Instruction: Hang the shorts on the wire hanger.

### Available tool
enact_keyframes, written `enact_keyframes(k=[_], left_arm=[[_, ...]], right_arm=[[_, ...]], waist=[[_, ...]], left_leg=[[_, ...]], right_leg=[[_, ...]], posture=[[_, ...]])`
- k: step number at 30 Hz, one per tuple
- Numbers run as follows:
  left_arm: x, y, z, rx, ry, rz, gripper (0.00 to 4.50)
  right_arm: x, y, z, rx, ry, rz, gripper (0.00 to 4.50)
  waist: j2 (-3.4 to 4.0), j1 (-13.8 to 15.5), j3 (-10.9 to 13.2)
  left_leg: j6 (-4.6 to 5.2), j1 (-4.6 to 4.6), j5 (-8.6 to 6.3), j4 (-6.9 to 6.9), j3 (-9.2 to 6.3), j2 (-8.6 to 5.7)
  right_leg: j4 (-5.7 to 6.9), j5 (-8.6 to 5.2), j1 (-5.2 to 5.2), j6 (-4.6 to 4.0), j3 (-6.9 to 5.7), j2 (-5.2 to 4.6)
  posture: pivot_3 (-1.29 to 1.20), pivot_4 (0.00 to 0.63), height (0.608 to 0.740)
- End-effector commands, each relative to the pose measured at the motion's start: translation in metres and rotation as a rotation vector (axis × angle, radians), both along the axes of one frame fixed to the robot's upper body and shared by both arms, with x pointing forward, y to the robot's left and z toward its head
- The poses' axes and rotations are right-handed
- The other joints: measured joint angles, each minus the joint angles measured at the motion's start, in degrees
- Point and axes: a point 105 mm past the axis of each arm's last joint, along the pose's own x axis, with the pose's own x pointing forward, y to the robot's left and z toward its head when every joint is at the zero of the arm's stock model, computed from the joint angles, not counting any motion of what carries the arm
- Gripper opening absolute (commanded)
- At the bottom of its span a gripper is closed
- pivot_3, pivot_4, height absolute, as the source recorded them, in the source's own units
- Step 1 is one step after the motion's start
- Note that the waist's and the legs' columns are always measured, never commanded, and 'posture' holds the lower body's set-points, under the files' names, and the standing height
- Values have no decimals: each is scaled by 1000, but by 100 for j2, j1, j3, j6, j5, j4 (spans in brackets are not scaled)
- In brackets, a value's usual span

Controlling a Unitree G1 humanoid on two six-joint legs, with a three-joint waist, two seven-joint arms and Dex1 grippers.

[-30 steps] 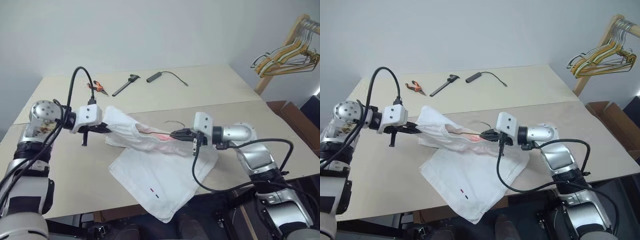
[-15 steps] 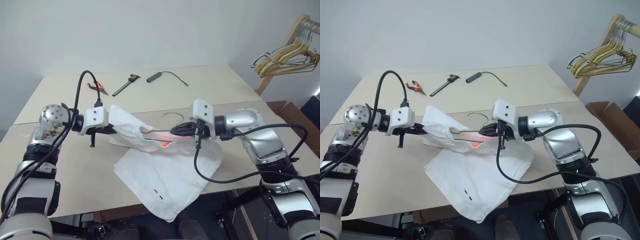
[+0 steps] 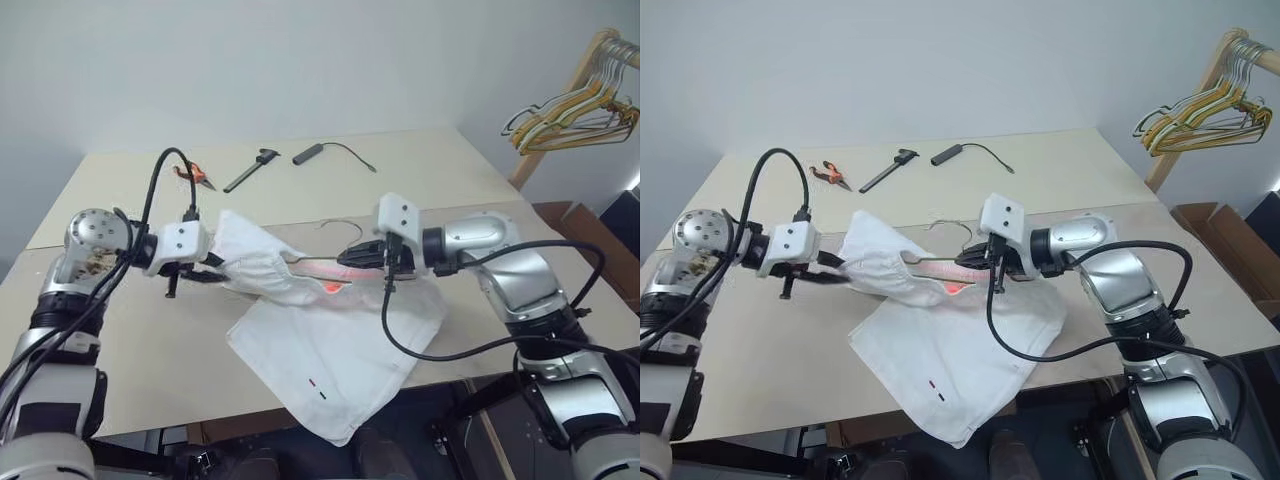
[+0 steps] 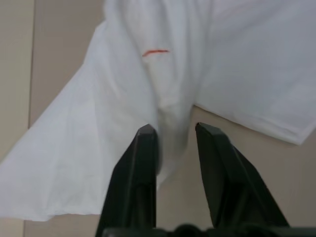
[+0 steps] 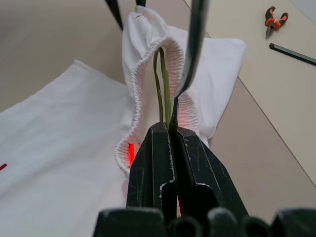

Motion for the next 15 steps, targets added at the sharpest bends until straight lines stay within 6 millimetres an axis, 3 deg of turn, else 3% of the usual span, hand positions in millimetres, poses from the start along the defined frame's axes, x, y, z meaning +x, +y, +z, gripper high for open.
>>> enact_keyframes(k=[1,4,7,11,13,15], left_arm=[[-2,4,16,1,-47,-5,2541],[-8,9,29,-7,-60,-19,3528],[-9,2,57,-93,-122,-48,4449],[0,-21,109,-324,-227,-55,4482],[7,-32,113,-340,-243,-59,4482],[15,-46,105,-325,-232,-68,4482]], right_arm=[[0,1,27,55,-59,3,0],[0,0,34,61,-70,3,0],[2,-3,48,68,-90,2,0],[2,-7,70,67,-120,1,0],[0,-6,73,50,-132,12,0],[-4,-2,75,40,-140,36,0]], waist=[[0,5,0],[0,1,0],[0,-4,0],[0,25,0],[2,20,-6],[5,4,-19]], left_leg=[[0,0,0,0,-1,0],[0,0,0,0,0,0],[0,-2,0,0,0,0],[0,-10,0,5,-4,0],[0,-9,0,7,-5,0],[2,-4,-1,6,-2,-1]], right_leg=[[0,0,0,0,0,0],[0,0,0,0,0,0],[0,0,-3,0,1,0],[0,0,-8,0,-5,-1],[-1,0,-1,1,-8,-2],[-1,0,6,1,-6,-4]], posture=[[-39,34,740],[-44,35,740],[-48,34,740],[-54,33,740],[-58,25,740],[-58,25,740]])
